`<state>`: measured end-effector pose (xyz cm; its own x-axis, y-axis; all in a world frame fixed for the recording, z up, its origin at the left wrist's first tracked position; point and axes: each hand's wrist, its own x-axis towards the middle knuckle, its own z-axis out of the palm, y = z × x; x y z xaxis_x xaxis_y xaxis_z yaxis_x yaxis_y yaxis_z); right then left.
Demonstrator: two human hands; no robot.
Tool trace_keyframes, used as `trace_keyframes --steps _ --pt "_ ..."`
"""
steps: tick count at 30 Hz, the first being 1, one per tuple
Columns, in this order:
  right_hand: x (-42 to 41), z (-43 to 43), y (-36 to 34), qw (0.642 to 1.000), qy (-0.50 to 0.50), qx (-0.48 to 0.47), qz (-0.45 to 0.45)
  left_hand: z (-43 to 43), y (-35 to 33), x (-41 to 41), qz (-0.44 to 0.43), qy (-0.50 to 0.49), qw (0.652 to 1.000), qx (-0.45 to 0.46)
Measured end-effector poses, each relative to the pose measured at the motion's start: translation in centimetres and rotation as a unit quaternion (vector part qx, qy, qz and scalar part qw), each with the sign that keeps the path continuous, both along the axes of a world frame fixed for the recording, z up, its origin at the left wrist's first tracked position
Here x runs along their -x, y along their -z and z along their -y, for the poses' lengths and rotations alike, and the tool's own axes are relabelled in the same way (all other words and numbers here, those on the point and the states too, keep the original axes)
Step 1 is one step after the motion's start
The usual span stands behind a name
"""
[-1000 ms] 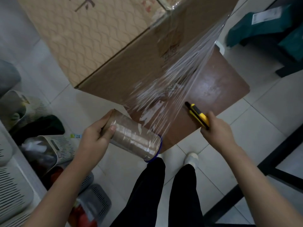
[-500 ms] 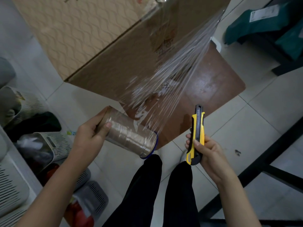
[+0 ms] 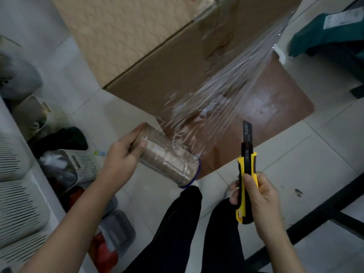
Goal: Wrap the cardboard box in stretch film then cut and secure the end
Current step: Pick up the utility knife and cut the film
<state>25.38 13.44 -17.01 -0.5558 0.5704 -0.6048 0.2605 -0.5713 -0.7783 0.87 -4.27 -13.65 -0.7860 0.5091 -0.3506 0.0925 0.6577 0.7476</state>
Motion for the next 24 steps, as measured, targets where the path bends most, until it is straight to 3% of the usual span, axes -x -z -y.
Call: trace_keyframes --steps 4,9,14,24 --pt "1.8 2.3 -0.9 0.967 -0.145 -0.197 0.067 -0.4 -0.7 -0.2 0.009 -0.001 1.0 -0.028" --pt "4.6 4.8 -1.2 0.863 -0.277 -0.419 0.062 -0.3 -0.7 0.1 0.025 -0.017 0.999 -0.041" --pt "6.7 4.9 -1.2 0.797 -0.308 -0.515 0.073 -0.9 -0.7 0.0 0.028 -0.043 0.997 -0.063" --pt "8.5 4.0 -1.6 0.765 -0.345 -0.539 0.069 -1.7 -1.2 0.5 -0.022 -0.089 0.996 0.005"
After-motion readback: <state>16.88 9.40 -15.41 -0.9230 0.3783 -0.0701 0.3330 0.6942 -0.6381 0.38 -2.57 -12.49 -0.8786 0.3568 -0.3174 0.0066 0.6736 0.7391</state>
